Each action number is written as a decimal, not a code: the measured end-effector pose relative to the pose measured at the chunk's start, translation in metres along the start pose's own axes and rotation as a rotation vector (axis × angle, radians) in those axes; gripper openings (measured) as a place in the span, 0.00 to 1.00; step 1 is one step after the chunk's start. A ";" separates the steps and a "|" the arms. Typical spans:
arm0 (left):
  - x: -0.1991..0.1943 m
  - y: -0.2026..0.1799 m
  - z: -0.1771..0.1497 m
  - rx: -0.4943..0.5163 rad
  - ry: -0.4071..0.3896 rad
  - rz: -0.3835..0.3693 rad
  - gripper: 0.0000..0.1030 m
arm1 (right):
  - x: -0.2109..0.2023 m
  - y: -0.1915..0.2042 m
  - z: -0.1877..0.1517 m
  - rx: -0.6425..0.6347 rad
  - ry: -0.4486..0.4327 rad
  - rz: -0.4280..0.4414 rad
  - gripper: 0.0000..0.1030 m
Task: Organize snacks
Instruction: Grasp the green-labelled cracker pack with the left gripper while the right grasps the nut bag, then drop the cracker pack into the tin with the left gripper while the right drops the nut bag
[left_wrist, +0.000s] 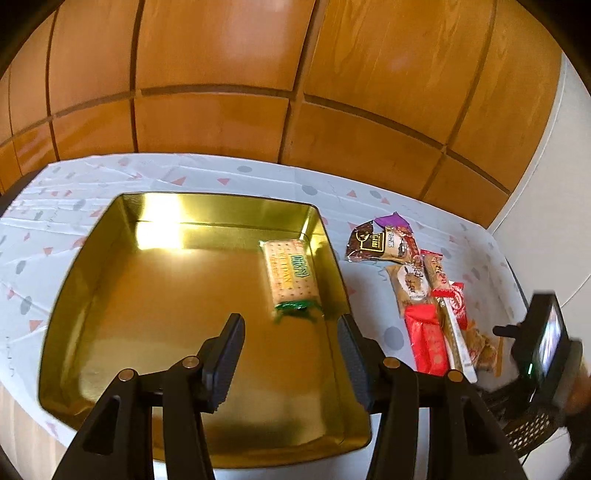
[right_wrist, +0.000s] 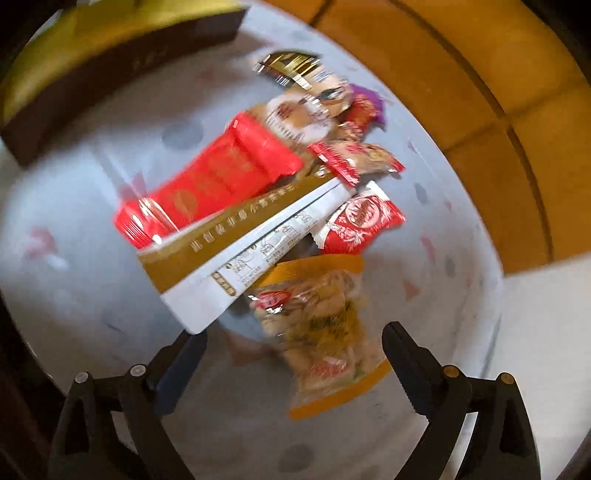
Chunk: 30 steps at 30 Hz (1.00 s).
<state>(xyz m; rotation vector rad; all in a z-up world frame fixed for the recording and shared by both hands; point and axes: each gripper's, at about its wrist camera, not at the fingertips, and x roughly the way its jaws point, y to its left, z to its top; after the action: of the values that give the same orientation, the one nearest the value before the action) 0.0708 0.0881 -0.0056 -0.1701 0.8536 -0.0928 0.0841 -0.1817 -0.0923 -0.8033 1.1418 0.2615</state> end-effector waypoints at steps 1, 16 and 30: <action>-0.002 0.001 -0.002 0.007 -0.004 0.007 0.51 | 0.002 -0.003 0.002 0.012 -0.001 0.018 0.92; -0.010 0.036 -0.031 -0.062 0.013 0.076 0.51 | 0.004 -0.047 -0.029 0.348 0.049 0.064 0.37; -0.019 0.052 -0.033 -0.143 -0.023 0.142 0.51 | -0.083 -0.034 -0.018 0.525 -0.288 0.402 0.36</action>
<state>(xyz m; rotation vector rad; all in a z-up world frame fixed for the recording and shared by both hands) 0.0344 0.1381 -0.0227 -0.2433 0.8472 0.1028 0.0555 -0.2006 -0.0075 -0.0634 1.0238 0.3757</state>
